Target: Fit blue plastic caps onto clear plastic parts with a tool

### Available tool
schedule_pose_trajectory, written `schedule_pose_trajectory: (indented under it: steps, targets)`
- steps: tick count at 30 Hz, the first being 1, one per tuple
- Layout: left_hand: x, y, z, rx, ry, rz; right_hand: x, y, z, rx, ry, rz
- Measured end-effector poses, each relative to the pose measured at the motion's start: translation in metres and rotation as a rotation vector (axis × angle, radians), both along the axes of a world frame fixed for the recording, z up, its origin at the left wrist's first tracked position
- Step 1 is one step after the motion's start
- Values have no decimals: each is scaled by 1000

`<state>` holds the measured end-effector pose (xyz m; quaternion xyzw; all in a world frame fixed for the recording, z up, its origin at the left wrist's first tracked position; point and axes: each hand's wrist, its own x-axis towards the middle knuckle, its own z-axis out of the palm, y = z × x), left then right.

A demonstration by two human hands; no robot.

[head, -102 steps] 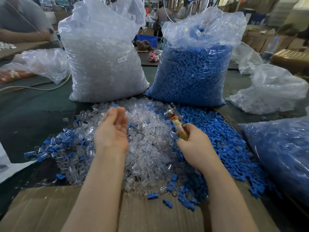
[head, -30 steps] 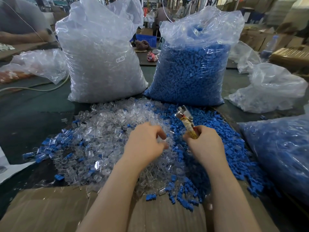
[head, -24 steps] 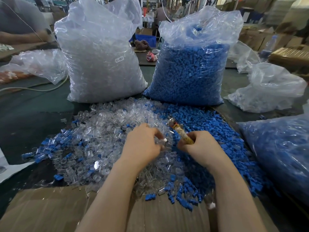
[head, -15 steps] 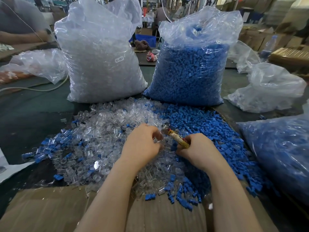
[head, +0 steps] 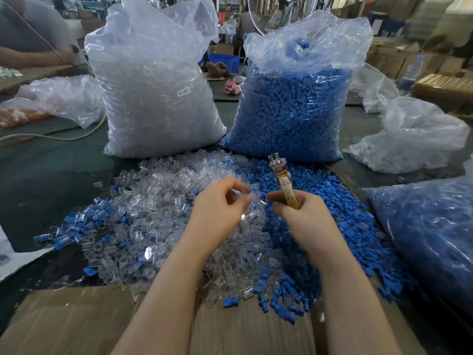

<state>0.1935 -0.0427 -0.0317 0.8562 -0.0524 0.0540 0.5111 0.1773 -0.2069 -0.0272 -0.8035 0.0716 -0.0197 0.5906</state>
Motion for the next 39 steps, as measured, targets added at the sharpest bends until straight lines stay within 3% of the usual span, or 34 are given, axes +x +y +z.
schedule_pose_trajectory:
  steps: [5,10,21,33,39]
  targets:
    - [-1,-2,1,-62,43,14,1,7,0,68,-13,-5]
    - [-3,-6,6,-278,177,-39,1,10,-3,70,-75,-29]
    - [-7,-20,12,-511,214,77,1,17,-5,201,-236,-4]
    - [-10,-29,9,-386,108,212,2,18,-7,147,-321,-13]
    - [-11,-27,14,-577,189,192,2,17,-10,56,-336,-78]
